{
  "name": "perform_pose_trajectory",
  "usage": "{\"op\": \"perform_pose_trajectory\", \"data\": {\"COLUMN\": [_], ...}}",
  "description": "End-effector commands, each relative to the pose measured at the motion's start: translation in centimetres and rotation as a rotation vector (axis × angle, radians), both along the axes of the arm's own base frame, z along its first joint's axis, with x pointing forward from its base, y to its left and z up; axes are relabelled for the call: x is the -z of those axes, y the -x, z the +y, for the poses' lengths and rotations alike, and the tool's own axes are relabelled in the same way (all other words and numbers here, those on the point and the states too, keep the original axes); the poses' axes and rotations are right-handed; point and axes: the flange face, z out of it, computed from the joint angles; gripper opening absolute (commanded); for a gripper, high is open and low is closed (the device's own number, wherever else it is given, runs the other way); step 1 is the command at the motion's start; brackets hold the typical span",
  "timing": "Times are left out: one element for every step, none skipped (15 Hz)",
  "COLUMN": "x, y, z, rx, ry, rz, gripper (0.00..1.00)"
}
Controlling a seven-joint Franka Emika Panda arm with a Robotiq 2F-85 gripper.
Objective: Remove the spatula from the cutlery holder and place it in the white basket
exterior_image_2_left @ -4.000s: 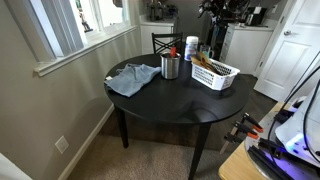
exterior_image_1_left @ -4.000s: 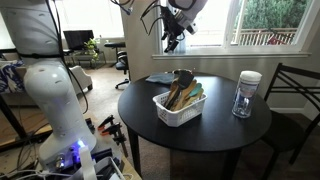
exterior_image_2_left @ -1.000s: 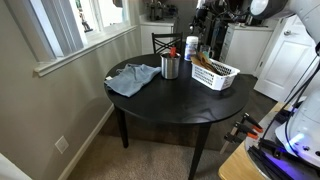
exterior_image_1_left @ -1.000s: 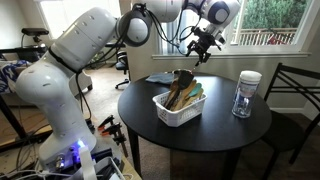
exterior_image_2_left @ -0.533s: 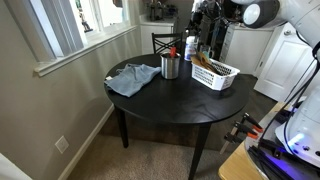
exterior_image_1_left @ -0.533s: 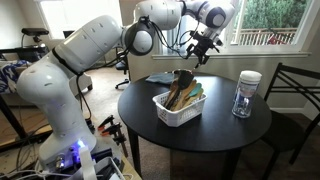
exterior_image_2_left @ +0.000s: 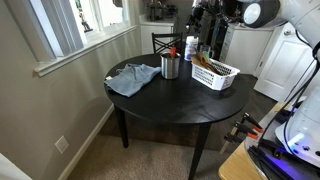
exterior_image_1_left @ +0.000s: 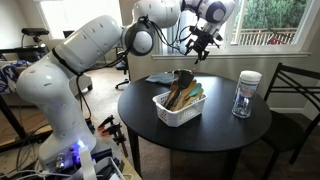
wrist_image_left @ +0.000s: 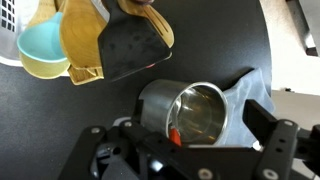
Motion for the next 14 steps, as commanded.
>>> {"op": "perform_pose_trajectory", "data": {"x": [-0.1,-0.1,-0.1,-0.1,-0.1,-0.1,-0.1,-0.1,0.0,0.1,0.4,0.7,1.0,1.4], "y": [0.1,0.1,0.1,0.1,0.1,0.1,0.1,0.1,0.0,-0.2,-0.4,-0.6,-0.9,-1.2], "z": [-0.3,-0.3,-0.3,-0.3,-0.3,-0.3,-0.3,-0.3,-0.3,-0.2,-0.2,-0.1,0.0,0.0], "rx": [0.004,0.004,0.004,0.004,0.004,0.004,0.004,0.004,0.005,0.010,0.016,0.018,0.012,0.019], "ry": [-0.001,-0.001,-0.002,-0.002,-0.002,-0.002,-0.002,-0.002,0.001,-0.002,0.001,-0.003,-0.009,-0.007], "rz": [0.000,0.000,0.000,0.000,0.000,0.000,0.000,0.000,-0.006,-0.016,-0.027,-0.034,-0.044,-0.054], "gripper": [1.00,1.00,1.00,1.00,1.00,1.00,1.00,1.00,1.00,1.00,1.00,1.00,1.00,1.00]}}
